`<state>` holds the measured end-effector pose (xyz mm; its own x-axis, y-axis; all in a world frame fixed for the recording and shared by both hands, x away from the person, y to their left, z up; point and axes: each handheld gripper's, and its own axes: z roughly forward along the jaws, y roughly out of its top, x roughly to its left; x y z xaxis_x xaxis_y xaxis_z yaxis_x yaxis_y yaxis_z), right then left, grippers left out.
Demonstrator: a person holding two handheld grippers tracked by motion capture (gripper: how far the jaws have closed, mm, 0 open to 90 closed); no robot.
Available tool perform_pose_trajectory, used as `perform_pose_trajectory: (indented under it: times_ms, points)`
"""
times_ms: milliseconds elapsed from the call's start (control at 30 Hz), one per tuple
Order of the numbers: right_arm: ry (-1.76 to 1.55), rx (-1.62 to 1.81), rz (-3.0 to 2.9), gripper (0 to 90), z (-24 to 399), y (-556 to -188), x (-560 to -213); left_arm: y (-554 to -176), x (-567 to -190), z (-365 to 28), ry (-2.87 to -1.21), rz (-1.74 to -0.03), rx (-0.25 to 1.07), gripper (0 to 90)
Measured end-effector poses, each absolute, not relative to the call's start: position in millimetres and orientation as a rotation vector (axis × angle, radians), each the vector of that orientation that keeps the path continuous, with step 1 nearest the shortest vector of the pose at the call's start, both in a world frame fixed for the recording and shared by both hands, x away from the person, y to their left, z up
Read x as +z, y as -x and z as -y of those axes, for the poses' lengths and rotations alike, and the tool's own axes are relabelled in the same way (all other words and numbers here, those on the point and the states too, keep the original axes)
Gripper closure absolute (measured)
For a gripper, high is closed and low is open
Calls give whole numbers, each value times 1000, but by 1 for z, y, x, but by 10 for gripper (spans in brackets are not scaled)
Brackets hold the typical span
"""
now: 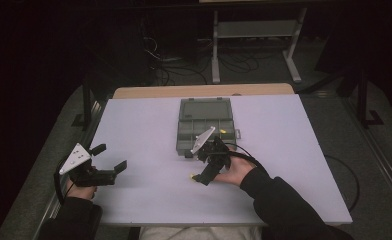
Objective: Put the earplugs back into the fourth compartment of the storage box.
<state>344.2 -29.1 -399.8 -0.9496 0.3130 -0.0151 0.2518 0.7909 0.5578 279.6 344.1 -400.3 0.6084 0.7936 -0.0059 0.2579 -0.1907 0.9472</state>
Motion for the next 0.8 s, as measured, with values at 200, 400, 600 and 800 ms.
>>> perform_pose_trajectory:
  times_ms: [200, 400, 600, 800]
  points:
    - [-441, 864, -2906, 37, 21, -344, -413, -279, -400, -344, -1740, -865, 609, 0]
    - [-414, 872, -2916, 146, 13, -342, -419, -279, -400, -344, -1737, -864, 606, 0]
    - [-408, 854, -2943, 301, 10, -342, -422, -279, -400, -344, -1742, -861, 605, 0]
    - [-394, 817, -2960, 418, 9, -341, -423, -279, -400, -344, -1742, -861, 605, 0]
